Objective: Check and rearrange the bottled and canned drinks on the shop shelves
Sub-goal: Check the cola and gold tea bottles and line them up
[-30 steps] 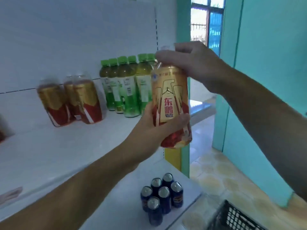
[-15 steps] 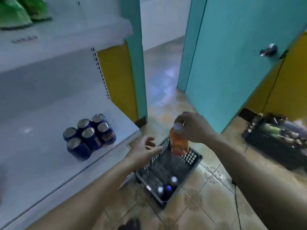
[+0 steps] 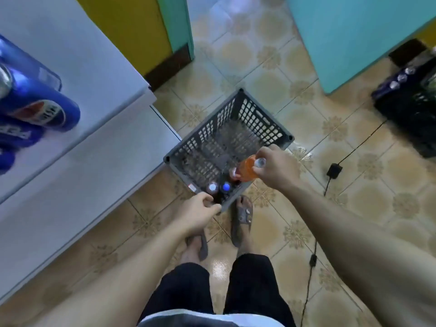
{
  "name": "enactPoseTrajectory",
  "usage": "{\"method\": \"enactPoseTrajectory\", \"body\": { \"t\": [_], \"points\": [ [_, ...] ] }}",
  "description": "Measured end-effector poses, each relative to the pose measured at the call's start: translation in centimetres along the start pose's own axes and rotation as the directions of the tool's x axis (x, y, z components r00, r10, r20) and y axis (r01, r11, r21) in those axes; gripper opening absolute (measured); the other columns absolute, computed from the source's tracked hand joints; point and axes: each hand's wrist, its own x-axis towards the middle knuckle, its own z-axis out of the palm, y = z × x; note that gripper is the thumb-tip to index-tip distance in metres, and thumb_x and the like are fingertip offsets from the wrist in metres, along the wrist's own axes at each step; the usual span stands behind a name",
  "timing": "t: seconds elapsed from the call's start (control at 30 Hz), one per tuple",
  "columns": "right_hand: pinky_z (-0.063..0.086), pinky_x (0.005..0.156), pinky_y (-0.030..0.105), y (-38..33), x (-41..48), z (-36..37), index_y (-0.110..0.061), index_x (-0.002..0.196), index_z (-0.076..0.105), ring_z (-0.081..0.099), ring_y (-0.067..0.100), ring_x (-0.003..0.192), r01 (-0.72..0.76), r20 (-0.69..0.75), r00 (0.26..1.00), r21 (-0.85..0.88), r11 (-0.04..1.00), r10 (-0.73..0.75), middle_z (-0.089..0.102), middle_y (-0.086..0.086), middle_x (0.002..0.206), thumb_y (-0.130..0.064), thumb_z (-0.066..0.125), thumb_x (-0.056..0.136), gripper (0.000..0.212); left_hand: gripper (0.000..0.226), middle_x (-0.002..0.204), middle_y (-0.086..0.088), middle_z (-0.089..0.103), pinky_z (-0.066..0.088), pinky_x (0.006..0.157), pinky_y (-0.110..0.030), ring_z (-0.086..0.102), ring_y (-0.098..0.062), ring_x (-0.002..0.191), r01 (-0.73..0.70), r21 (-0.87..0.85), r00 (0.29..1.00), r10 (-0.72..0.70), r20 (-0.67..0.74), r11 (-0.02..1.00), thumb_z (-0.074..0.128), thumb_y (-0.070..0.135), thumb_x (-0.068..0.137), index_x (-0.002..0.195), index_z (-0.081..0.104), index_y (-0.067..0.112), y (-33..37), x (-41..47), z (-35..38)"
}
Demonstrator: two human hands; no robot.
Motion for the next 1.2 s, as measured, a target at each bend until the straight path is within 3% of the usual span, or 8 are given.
{"method": "enactPoseTrajectory", "body": {
  "t": [0.2, 0.5, 0.63, 0.73, 0.87, 1.0, 1.2],
  "points": [
    [0.054, 0.076, 0.041, 6.5, 9.7, 6.8, -0.020, 0.109, 0.061, 0.058, 0.024, 0.092, 0.097, 0.138, 0.987, -0.071, 0.993, -0.086, 0.056, 0.002, 0.108, -0.030, 0.066, 0.092, 0.021, 0.037, 0.102, 0.010, 0.063, 0.049, 0.096, -0.034, 0.061, -0.016, 0.107, 0.115, -0.067, 0.991, -0.119, -0.064, 0.991, 0.062, 0.040, 0.094, 0.124, 0.061, 0.020, 1.4, 9.3, 4.3],
    [0.048, 0.076, 0.042, 12.9, 19.9, 17.8, -0.012, 0.116, 0.059, 0.059, 0.039, 0.100, 0.162, 0.257, 0.958, -0.130, 0.978, -0.124, 0.052, 0.013, 0.115, -0.019, 0.062, 0.092, 0.025, 0.032, 0.101, 0.017, 0.061, 0.045, 0.096, -0.031, 0.059, -0.017, 0.112, 0.172, 0.084, 0.985, -0.169, -0.043, 0.982, 0.058, 0.046, 0.094, 0.122, 0.059, 0.031, 2.8, 21.2, 10.3],
    [0.045, 0.077, 0.043, 14.4, 21.6, 22.9, -0.011, 0.126, 0.055, 0.058, 0.041, 0.106, 0.172, 0.361, 0.928, -0.195, 0.966, -0.092, 0.050, 0.015, 0.120, -0.017, 0.056, 0.096, 0.030, 0.029, 0.088, 0.028, 0.057, 0.045, 0.100, -0.041, 0.059, -0.018, 0.111, 0.166, 0.111, 0.986, -0.166, -0.015, 0.980, 0.057, 0.052, 0.092, 0.117, 0.058, 0.038, 2.2, 24.5, 12.1],
    [0.043, 0.078, 0.044, 14.4, 22.5, 24.9, -0.011, 0.132, 0.054, 0.058, 0.042, 0.111, 0.159, 0.401, 0.914, -0.223, 0.962, -0.059, 0.051, 0.016, 0.125, -0.013, 0.051, 0.098, 0.034, 0.032, 0.090, 0.024, 0.057, 0.047, 0.098, -0.042, 0.059, -0.018, 0.108, 0.176, 0.120, 0.984, -0.178, 0.007, 0.977, 0.057, 0.052, 0.094, 0.121, 0.059, 0.035, 1.6, 25.8, 12.6],
    [0.046, 0.086, 0.045, 14.1, 23.4, 25.1, -0.010, 0.135, 0.051, 0.057, 0.041, 0.117, 0.121, 0.420, 0.907, -0.215, 0.969, -0.021, 0.052, 0.017, 0.128, -0.014, 0.054, 0.097, 0.038, 0.032, 0.088, 0.026, 0.056, 0.046, 0.099, -0.040, 0.060, -0.018, 0.110, 0.168, 0.104, 0.985, -0.171, 0.021, 0.980, 0.057, 0.049, 0.094, 0.121, 0.060, 0.033, 1.9, 26.3, 12.1],
    [0.046, 0.088, 0.042, 13.7, 22.8, 23.5, -0.010, 0.132, 0.051, 0.056, 0.040, 0.118, 0.032, 0.400, 0.916, -0.150, 0.988, 0.031, 0.053, 0.016, 0.130, -0.016, 0.057, 0.095, 0.038, 0.031, 0.103, 0.016, 0.065, 0.048, 0.097, -0.038, 0.062, -0.017, 0.107, 0.135, 0.036, 0.991, -0.135, -0.012, 0.990, 0.059, 0.046, 0.094, 0.120, 0.062, 0.030, 2.8, 24.4, 10.2],
    [0.054, 0.072, 0.039, 11.2, 20.3, 14.7, -0.012, 0.094, 0.060, 0.062, 0.028, 0.089, -0.081, 0.301, 0.947, -0.120, 0.989, 0.114, 0.059, 0.005, 0.088, -0.016, 0.059, 0.086, 0.009, 0.032, 0.103, 0.019, 0.067, 0.050, 0.096, -0.039, 0.064, -0.012, 0.101, -0.059, -0.032, 0.997, 0.057, -0.044, 0.998, 0.062, 0.052, 0.089, 0.116, 0.064, 0.033, 5.4, 16.3, 5.7]
  ]
}}
